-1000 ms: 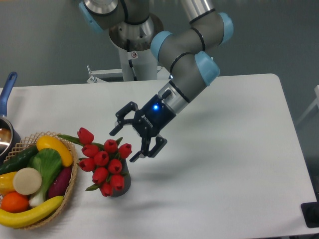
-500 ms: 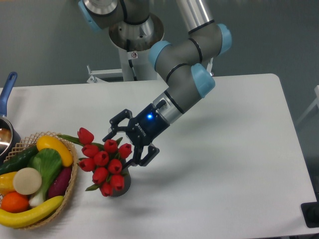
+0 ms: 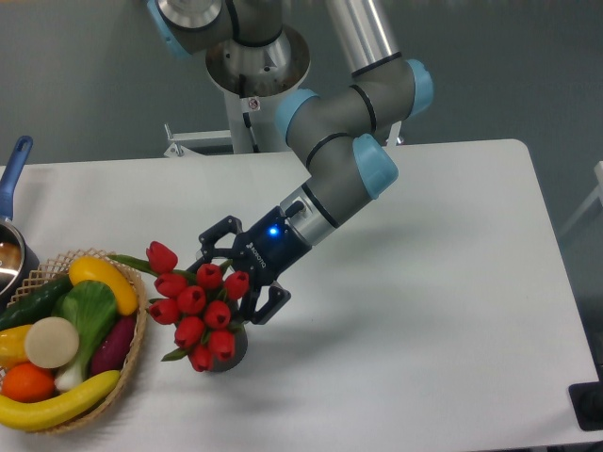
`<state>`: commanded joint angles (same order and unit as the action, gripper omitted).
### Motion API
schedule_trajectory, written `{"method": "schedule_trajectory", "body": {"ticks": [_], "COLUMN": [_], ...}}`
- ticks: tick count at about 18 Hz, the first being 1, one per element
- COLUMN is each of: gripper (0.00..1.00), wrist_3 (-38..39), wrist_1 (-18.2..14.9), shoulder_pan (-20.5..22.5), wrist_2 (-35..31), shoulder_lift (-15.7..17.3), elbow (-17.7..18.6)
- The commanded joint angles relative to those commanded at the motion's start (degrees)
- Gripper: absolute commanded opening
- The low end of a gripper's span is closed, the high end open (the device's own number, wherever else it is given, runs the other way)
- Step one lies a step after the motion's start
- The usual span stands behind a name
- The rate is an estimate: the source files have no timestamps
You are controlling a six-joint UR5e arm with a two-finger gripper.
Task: Pick up the flowers from the vase
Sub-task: 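Advance the gripper around the tulip stems and close it, then lift the gripped tulips up out of the grey vase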
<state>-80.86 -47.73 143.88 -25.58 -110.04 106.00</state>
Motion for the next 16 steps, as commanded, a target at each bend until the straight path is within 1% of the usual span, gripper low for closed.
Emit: {"method": "schedule_trajectory", "body": {"ticks": [1, 2, 4, 9, 11, 14, 16], "gripper": [0.82, 0.79, 0.68, 0.53, 0.44, 0.38, 0.37], "wrist_3": [0.00, 0.00, 0.00, 0.00, 0.44, 1.14, 1.32], "wrist_1": [0.00, 0.00, 0.00, 0.00, 0.00, 0.00, 0.00], "shoulder_pan": [-0.09, 0.00, -0.09, -0.09, -0.17, -0.17, -0.26], "wrist_2": [0.00, 0.00, 0.00, 0.00, 0.00, 0.00, 0.00], "shoulder_lift": [0.00, 0.00, 0.00, -0.09, -0.09, -0.09, 0.00], "elbow": [0.00, 0.00, -0.09, -0.35, -0.35, -0.44, -0.53]}}
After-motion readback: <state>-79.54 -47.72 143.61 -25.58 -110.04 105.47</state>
